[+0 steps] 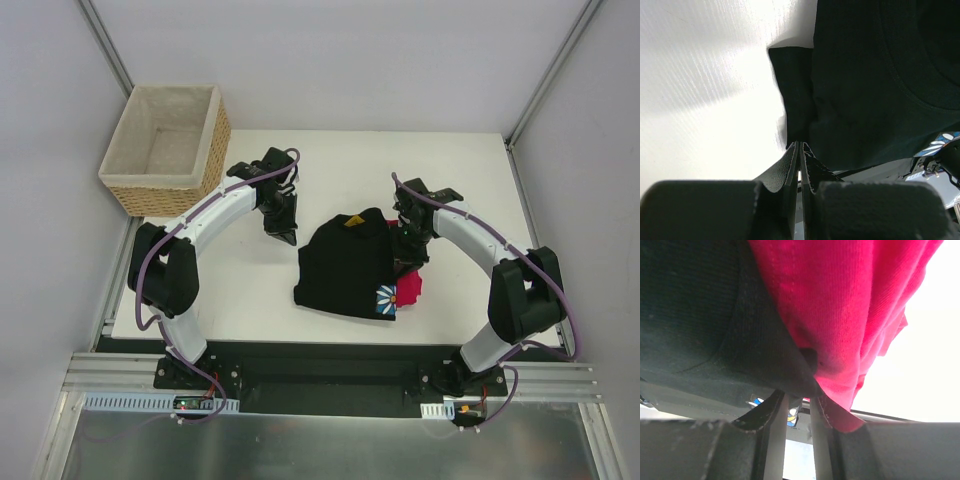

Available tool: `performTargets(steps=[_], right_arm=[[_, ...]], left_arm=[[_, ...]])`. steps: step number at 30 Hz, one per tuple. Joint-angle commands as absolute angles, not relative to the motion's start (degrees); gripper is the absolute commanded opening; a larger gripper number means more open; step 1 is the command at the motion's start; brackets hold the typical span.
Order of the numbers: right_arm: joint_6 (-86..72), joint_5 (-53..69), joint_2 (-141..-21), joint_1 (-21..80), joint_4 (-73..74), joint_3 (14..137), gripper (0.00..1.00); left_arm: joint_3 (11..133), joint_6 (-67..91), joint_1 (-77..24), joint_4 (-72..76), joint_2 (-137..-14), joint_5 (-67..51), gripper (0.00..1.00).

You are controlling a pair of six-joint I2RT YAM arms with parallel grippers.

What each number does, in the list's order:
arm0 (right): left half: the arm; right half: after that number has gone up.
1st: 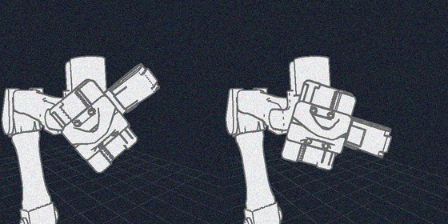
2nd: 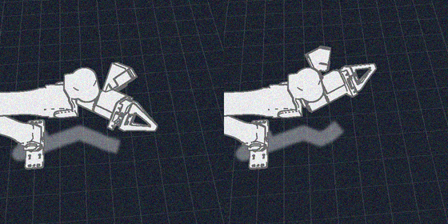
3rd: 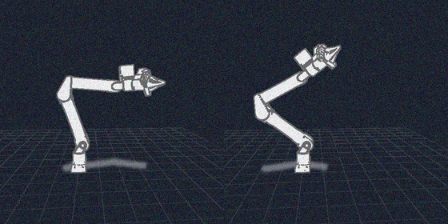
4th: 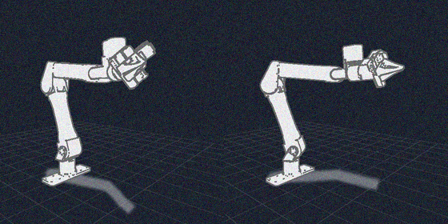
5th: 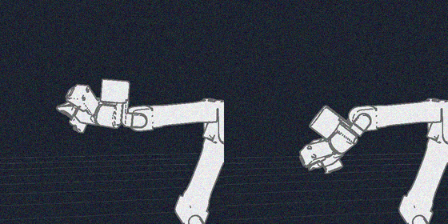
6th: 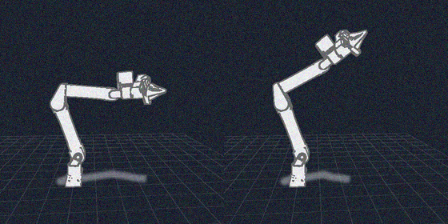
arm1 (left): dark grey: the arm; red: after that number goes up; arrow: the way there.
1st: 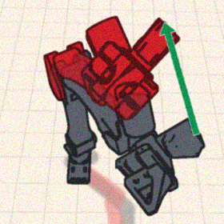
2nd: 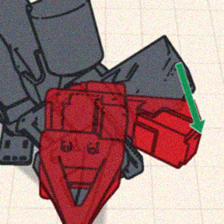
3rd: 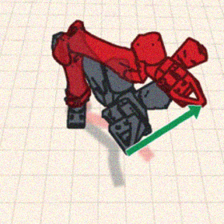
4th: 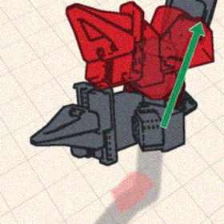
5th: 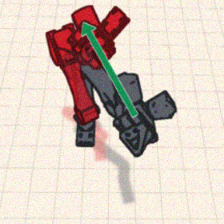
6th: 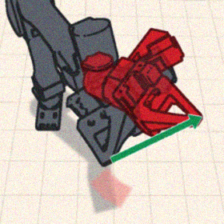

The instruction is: Fold and stack the t-shirts

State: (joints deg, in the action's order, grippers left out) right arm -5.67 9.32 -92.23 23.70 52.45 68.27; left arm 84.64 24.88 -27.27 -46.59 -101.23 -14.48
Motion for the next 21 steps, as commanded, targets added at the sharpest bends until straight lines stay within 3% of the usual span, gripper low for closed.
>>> performTargets(steps=[1, 21], right_arm=[[-4.31, 6.42, -89.74, 23.47, 56.51, 70.75, 0.25], [-5.45, 11.34, -87.01, 21.80, 50.89, 65.74, 0.25]], left_arm=[[86.66, 25.05, -26.81, -47.81, -100.63, -15.55, 0.03], [86.75, 25.05, -27.07, -47.90, -101.16, -15.73, 0.02]])
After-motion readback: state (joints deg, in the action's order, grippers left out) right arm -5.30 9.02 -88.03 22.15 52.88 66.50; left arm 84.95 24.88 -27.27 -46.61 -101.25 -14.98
